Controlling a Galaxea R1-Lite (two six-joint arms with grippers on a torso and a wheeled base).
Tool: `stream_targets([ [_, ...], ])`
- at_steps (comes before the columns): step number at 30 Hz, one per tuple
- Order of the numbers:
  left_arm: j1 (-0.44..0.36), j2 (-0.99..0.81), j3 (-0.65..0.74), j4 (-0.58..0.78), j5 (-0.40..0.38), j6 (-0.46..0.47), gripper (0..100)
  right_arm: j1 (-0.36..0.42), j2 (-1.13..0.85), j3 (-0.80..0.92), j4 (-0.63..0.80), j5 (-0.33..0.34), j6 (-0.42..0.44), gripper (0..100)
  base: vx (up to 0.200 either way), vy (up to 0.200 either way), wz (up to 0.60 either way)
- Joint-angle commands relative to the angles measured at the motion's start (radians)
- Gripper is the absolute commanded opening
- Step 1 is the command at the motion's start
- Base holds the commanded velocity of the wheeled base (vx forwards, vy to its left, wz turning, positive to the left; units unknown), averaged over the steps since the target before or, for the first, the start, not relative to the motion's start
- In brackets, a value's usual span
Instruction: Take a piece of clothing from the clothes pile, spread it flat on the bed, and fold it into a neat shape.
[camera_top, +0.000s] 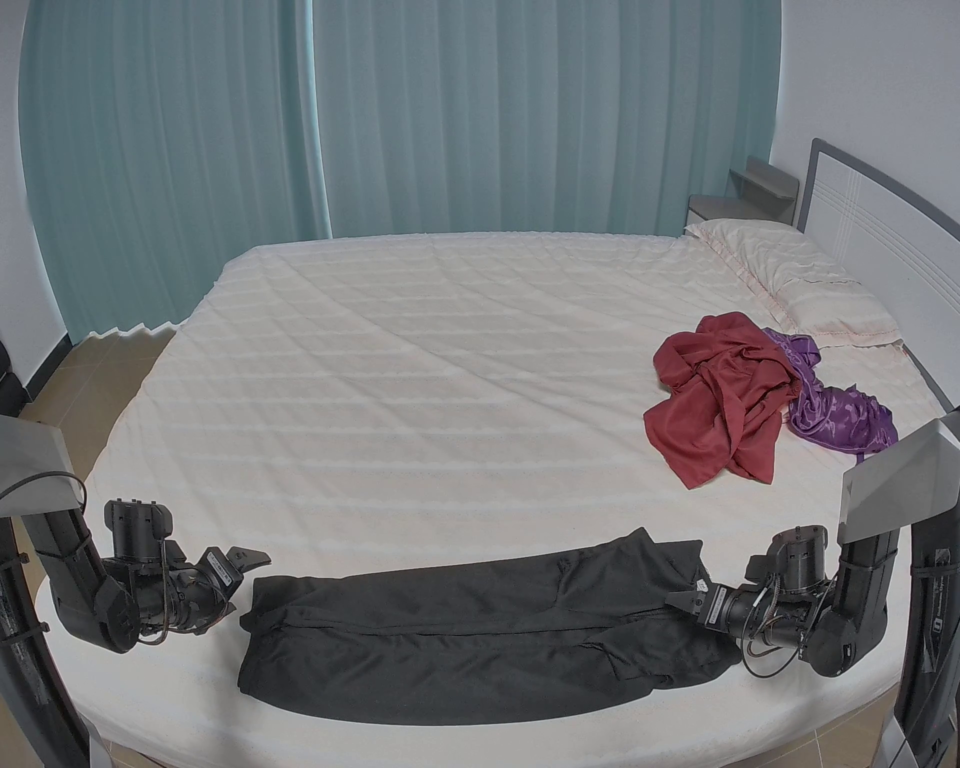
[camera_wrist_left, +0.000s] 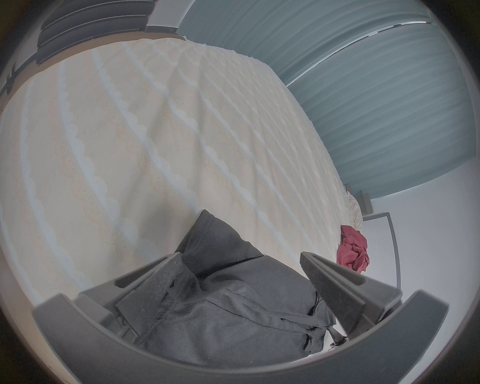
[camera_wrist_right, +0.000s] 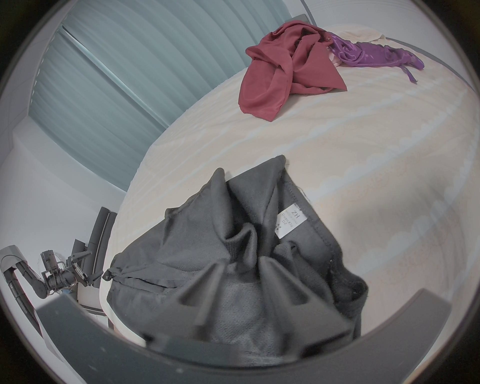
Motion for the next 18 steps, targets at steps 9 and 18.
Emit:
stream_targets([
  [9, -0.01, 0.061, 0.01, 0.002, 0.037, 0.053, 100, -0.003, 0.008, 0.032, -0.071, 0.001, 0.001, 100, 0.0, 0.0, 0.0],
  [18, -0.051, 0.064, 0.036, 0.002, 0.037, 0.056, 0, -0.003, 0.01, 0.031, -0.071, 0.002, 0.002, 100, 0.0, 0.0, 0.0],
])
